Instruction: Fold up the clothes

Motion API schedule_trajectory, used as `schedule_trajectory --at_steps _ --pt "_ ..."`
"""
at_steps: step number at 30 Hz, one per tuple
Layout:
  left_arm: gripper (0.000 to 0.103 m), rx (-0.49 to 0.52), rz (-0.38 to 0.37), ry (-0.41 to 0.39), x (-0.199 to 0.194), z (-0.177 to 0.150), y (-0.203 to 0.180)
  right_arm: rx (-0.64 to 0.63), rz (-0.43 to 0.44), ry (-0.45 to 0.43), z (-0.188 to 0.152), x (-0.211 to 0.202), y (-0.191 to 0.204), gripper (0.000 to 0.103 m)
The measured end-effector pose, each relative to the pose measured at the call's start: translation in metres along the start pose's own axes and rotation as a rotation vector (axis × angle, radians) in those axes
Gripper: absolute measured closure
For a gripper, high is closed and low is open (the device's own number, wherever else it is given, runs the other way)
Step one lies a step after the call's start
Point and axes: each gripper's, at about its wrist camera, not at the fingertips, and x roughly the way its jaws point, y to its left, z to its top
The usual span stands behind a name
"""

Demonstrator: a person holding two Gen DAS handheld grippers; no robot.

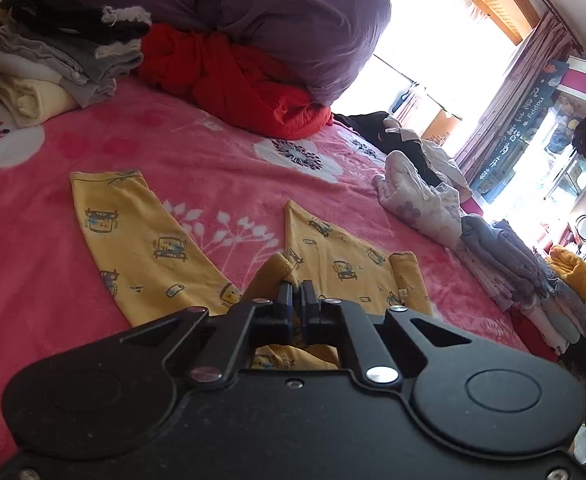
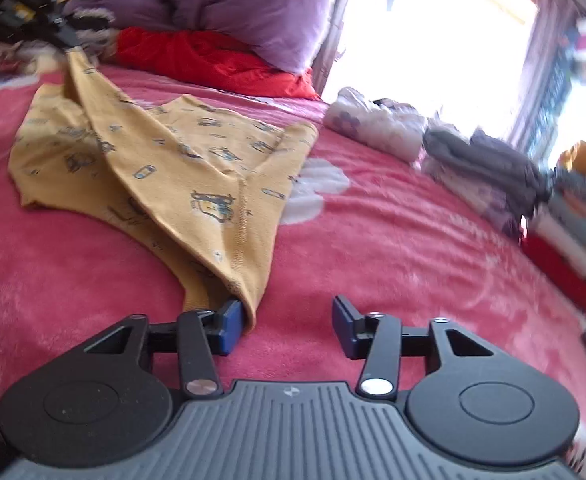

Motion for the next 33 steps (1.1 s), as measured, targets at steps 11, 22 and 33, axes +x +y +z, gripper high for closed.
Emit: schedule_trajectory --at_steps 11,22,33 --pt "0.100 -0.045 -0.043 -0.085 -0.002 0.017 0.008 -0.054 -0.005 -0.032 0.003 -0.004 0.007 0.065" --pt "0.075 -0.073 0.076 0.098 0.028 0.001 0.029 -0.109 0.014 -0.080 0.008 -0.011 0.014 0.065" --pt "0.075 -0.199 0.117 0.165 0.056 -0.015 0.050 -0.076 0.026 -0.067 0.007 -0.007 0.011 0.065"
